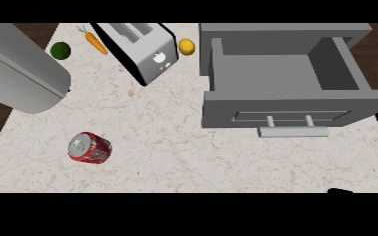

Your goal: Pick up the can, place it into the drawer and close the drawer

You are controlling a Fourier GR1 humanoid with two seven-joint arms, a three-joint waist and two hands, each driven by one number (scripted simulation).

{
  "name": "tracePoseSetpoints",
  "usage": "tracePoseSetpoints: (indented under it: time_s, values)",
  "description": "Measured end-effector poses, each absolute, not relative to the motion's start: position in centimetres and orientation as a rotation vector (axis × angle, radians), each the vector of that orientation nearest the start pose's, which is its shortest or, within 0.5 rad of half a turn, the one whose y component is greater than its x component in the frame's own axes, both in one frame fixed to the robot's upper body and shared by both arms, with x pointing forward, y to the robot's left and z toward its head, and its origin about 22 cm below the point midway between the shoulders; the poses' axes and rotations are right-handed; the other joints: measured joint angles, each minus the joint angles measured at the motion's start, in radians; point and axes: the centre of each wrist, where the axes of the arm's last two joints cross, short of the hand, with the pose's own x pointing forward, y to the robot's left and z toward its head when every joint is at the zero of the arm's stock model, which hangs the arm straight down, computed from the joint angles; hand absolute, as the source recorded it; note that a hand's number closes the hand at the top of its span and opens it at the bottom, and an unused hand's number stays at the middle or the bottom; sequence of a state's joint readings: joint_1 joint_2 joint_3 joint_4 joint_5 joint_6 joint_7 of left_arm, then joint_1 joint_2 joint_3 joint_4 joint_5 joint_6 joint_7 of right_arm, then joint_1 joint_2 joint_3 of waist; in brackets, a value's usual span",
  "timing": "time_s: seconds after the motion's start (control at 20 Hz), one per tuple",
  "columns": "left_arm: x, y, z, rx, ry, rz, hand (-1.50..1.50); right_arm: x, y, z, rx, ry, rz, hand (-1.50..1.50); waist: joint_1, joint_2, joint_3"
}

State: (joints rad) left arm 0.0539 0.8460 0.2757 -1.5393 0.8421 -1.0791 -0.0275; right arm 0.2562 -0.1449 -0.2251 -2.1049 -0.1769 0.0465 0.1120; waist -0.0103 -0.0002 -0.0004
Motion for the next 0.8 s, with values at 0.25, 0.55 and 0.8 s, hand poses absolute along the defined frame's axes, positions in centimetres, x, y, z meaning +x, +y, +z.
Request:
tracePoseSetpoints:
  time_s: [0.25,0.55,0.8]
  values:
    - [22.6,47.9,14.9,-0.638,-1.580,-0.641,-1.50,14.6,-31.7,9.3,-0.206,-1.775,-0.100,-1.50,-0.004,0.000,0.000]
    - [23.3,48.2,14.3,-0.713,-1.489,-0.584,-1.50,13.1,-33.2,9.5,-0.198,-1.775,-0.091,-1.50,-0.004,0.000,0.001]
    - [23.9,46.9,13.6,-0.795,-1.414,-0.580,-1.50,12.4,-34.5,9.3,-0.198,-1.781,-0.094,-1.50,-0.001,-0.001,0.001]
